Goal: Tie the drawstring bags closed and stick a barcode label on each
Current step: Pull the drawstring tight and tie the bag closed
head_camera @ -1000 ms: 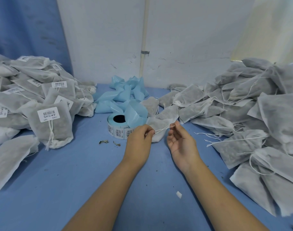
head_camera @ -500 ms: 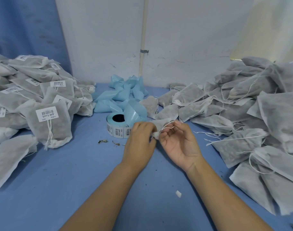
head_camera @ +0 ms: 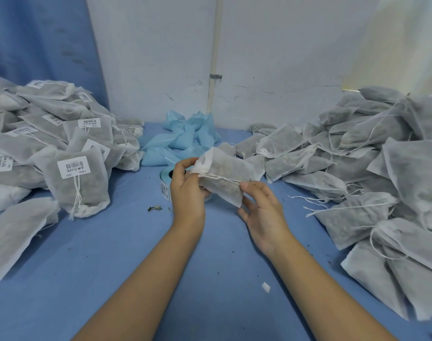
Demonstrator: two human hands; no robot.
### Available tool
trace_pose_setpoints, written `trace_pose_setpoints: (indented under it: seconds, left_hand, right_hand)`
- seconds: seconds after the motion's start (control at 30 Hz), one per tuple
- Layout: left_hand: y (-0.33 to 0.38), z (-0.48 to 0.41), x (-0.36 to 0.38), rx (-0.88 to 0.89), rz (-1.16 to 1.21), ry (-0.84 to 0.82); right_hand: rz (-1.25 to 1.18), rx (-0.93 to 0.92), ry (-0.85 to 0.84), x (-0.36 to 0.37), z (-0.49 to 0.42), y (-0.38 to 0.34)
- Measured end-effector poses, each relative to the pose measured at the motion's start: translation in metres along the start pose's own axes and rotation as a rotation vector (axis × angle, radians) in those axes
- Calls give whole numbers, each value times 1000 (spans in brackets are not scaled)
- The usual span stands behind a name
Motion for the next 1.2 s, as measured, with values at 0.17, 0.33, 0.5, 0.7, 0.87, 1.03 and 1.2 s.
trace_pose_setpoints:
  seconds: [0.17, 0.33, 0.5, 0.7, 0.87, 1.03, 1.2]
  left_hand:
    - [-9, 0, -4, -186, 281, -198]
    - [-15, 3, -3, -162, 229, -365]
    - [-25, 19, 7, -74, -87, -369]
    - [-22, 17, 6, -29, -129, -258]
    - [-18, 14, 1, 20, -134, -126]
    - [-14, 10, -4, -41, -97, -79]
    - [-8, 4, -6, -128, 72, -129]
  right_hand:
    - [-33, 11, 52, 7, 2, 6]
    - [-176, 33, 179, 12, 3, 8]
    - [-126, -20, 196, 14, 6, 13]
    - [35, -101, 202, 16, 9, 14]
    - [116, -143, 173, 19, 11, 16]
    - [-27, -35, 100, 19, 8, 17]
    - [-190, 90, -31, 18, 3, 19]
Point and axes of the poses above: each hand's wrist, its own z-axis away from the middle knuckle, its own x-axis out of the palm, y = z × x, the point moved 2 cm from there along -z, towards the middle knuckle, and after that the axes turned 2 degrees about -y, right-handed, at the moved point
